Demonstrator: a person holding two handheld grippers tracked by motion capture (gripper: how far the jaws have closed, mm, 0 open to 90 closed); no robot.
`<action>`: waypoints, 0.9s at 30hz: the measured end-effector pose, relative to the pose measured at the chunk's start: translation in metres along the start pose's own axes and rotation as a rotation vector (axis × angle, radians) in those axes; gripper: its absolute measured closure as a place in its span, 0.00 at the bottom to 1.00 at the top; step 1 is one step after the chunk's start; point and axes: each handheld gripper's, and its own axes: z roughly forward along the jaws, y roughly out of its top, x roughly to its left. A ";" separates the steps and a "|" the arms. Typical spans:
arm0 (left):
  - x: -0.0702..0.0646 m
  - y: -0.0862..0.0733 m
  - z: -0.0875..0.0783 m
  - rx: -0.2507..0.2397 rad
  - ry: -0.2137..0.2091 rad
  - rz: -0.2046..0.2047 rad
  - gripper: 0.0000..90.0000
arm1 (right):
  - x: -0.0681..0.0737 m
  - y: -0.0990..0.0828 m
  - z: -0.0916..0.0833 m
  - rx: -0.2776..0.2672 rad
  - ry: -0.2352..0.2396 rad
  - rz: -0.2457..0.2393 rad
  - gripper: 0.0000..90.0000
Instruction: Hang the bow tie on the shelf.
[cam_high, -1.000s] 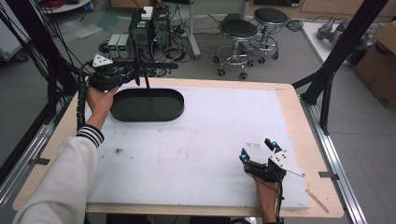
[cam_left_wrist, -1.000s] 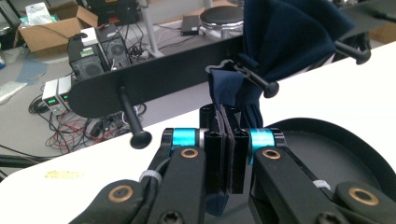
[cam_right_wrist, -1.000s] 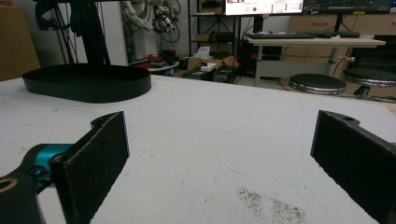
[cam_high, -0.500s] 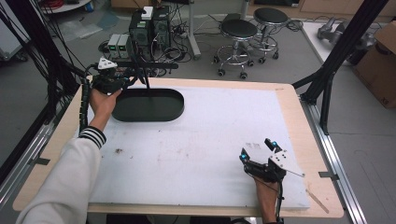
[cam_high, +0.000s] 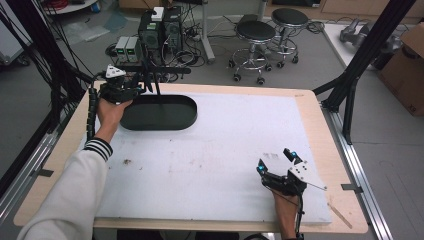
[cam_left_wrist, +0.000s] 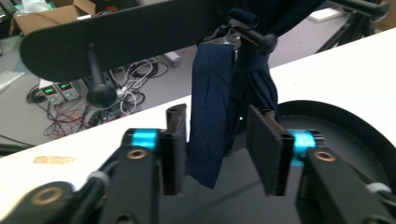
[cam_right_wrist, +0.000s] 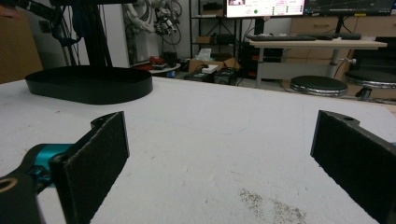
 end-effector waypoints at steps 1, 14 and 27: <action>0.000 0.000 -0.001 -0.005 0.000 -0.011 0.52 | 0.000 0.000 0.000 0.000 0.002 0.002 0.04; 0.000 -0.013 -0.015 -0.052 -0.095 -0.063 0.22 | -0.001 0.000 0.000 -0.002 0.005 0.012 0.04; -0.009 -0.077 -0.079 -0.233 -0.148 -0.047 0.18 | 0.000 0.000 0.000 0.001 -0.001 0.004 0.04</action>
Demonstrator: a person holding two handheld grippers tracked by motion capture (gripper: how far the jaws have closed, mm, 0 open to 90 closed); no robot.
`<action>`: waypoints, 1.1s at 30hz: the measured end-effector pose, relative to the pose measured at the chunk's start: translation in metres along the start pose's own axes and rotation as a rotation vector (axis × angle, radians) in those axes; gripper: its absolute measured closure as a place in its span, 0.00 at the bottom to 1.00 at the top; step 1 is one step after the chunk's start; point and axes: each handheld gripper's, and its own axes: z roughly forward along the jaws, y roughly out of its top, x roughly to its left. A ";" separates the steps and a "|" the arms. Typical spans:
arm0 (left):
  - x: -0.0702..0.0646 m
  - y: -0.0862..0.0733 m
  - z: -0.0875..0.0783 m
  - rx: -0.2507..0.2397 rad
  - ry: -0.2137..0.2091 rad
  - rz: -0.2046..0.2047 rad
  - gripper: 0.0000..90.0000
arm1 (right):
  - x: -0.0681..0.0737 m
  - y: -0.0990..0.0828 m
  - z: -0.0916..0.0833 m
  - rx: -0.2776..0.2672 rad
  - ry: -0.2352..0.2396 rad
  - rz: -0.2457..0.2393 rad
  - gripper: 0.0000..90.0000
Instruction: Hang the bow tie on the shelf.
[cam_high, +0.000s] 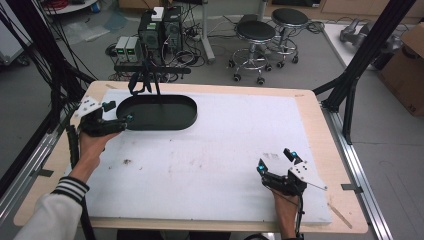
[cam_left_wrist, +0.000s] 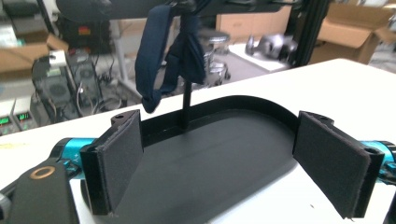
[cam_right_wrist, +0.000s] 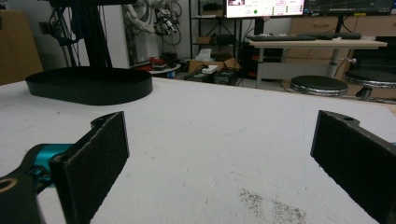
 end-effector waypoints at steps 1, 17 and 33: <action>-0.002 -0.004 -0.007 -0.012 -0.011 0.003 0.19 | 0.000 0.000 0.000 0.002 -0.002 -0.002 0.04; -0.022 -0.075 -0.075 -0.156 -0.034 0.022 0.17 | 0.001 0.000 0.000 0.000 -0.009 -0.005 0.04; -0.036 -0.095 -0.075 -0.182 -0.029 0.057 0.15 | 0.000 0.000 -0.001 -0.012 -0.008 0.003 0.04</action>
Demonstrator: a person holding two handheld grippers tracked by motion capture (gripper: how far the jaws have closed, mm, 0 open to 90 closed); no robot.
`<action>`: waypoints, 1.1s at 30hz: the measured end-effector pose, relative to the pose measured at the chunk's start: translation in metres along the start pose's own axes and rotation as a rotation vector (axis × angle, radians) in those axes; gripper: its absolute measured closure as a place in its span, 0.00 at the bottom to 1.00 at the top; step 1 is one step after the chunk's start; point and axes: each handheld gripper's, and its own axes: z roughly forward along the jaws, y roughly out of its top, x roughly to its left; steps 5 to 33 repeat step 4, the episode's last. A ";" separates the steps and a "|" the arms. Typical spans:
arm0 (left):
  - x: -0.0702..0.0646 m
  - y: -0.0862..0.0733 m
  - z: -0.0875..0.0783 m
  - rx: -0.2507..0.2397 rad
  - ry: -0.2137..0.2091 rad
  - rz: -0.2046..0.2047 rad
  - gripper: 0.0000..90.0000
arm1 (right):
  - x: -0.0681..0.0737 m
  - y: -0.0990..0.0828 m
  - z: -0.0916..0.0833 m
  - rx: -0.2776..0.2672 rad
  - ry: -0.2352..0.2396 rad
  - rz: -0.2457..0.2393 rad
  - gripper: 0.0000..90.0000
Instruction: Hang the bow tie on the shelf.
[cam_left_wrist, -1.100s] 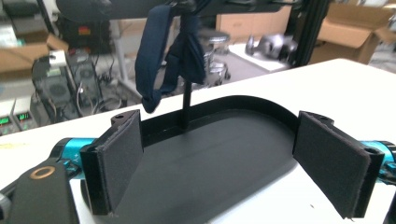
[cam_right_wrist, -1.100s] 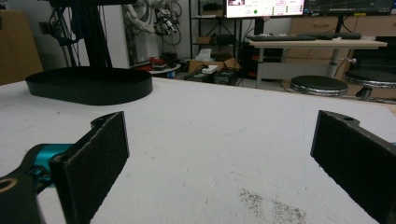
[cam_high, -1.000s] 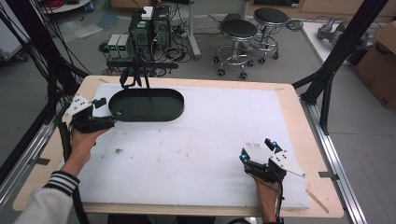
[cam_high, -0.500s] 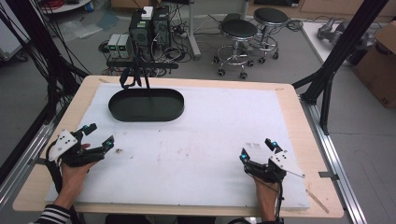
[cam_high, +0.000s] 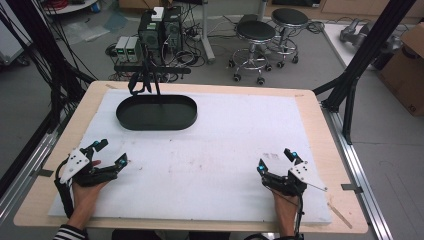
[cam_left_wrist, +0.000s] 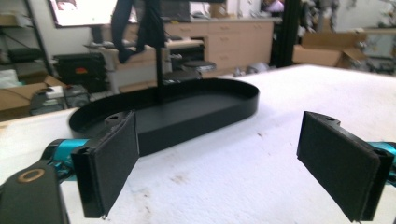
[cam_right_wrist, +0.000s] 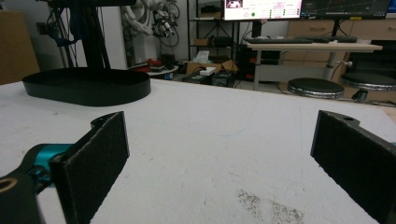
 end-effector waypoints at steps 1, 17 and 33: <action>0.000 0.000 0.000 -0.010 0.006 -0.002 0.15 | 0.000 0.000 0.000 0.000 0.000 0.000 0.04; -0.002 -0.001 -0.001 -0.019 0.008 0.021 0.15 | 0.001 0.000 0.000 0.004 -0.001 -0.007 0.04; -0.002 -0.001 -0.001 -0.019 0.008 0.021 0.15 | 0.001 0.000 0.000 0.004 -0.001 -0.007 0.04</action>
